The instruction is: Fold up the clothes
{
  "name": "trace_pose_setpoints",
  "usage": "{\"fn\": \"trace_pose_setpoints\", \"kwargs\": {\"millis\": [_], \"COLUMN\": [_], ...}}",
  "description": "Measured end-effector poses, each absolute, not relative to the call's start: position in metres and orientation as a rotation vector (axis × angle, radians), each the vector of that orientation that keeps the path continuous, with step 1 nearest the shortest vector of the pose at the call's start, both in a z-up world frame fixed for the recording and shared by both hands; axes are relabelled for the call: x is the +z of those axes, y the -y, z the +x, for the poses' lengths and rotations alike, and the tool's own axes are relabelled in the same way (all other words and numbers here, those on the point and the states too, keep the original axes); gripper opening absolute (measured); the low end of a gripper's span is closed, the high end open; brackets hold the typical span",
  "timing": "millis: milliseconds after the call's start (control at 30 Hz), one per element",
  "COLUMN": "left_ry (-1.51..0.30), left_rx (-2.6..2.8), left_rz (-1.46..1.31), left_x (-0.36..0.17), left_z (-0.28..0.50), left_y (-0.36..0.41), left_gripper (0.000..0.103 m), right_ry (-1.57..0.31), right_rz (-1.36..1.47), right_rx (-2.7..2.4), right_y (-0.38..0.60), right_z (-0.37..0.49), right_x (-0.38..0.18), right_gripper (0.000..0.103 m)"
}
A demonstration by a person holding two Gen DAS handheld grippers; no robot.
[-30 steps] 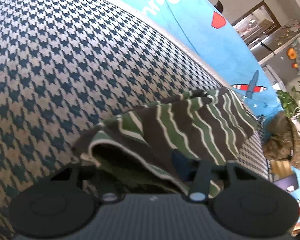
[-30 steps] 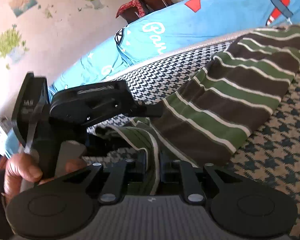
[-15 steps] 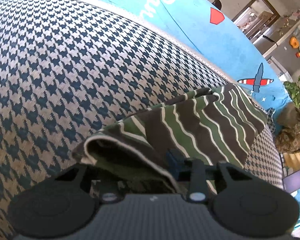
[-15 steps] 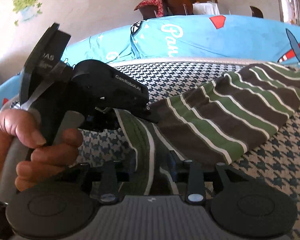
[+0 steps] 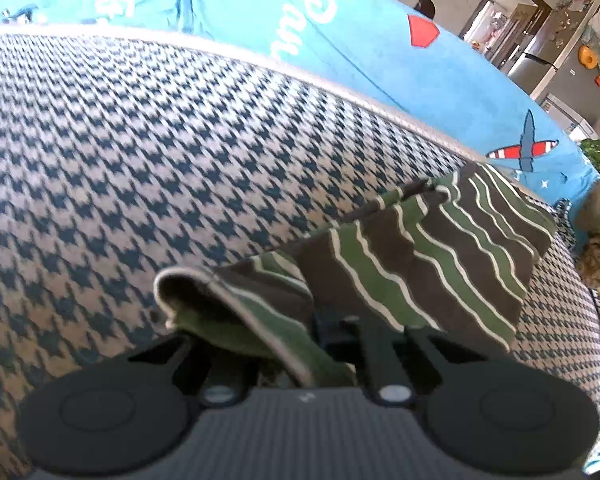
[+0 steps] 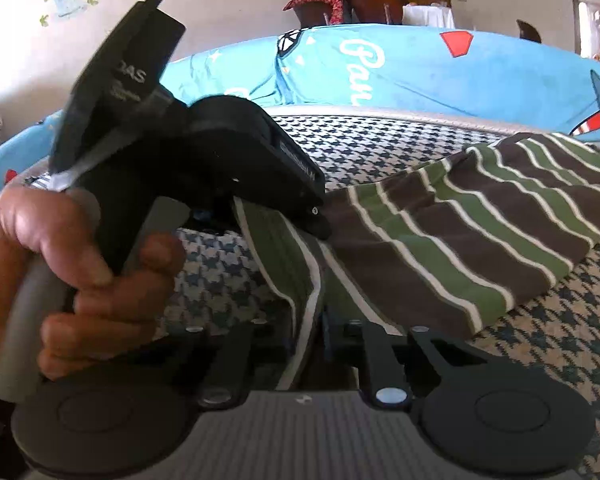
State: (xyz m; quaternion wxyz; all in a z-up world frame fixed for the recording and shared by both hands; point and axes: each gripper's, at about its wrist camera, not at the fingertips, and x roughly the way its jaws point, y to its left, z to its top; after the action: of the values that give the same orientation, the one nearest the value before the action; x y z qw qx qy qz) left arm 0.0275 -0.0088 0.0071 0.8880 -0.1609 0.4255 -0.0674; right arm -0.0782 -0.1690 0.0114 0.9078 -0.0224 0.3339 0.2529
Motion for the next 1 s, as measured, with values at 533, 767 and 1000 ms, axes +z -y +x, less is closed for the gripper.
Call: {"fn": "trace_pose_setpoints", "kwargs": {"millis": [533, 767, 1000], "left_ry": [-0.839, -0.848, -0.919], "left_rx": [-0.041, 0.017, 0.175], "left_rz": [-0.31, -0.267, -0.249], "left_x": [0.05, 0.057, 0.044], "left_z": [0.041, 0.04, 0.048], "left_y": [-0.05, -0.1, -0.119], "left_gripper": [0.009, 0.009, 0.03], "right_ry": [-0.706, -0.718, -0.727], "right_rz": [0.1, 0.164, 0.181], "right_rx": [0.723, 0.845, 0.878], "right_y": [0.13, 0.1, 0.093], "right_z": [-0.066, -0.049, -0.033], "right_x": [0.039, 0.048, 0.045], "right_gripper": [0.015, 0.015, 0.019]}}
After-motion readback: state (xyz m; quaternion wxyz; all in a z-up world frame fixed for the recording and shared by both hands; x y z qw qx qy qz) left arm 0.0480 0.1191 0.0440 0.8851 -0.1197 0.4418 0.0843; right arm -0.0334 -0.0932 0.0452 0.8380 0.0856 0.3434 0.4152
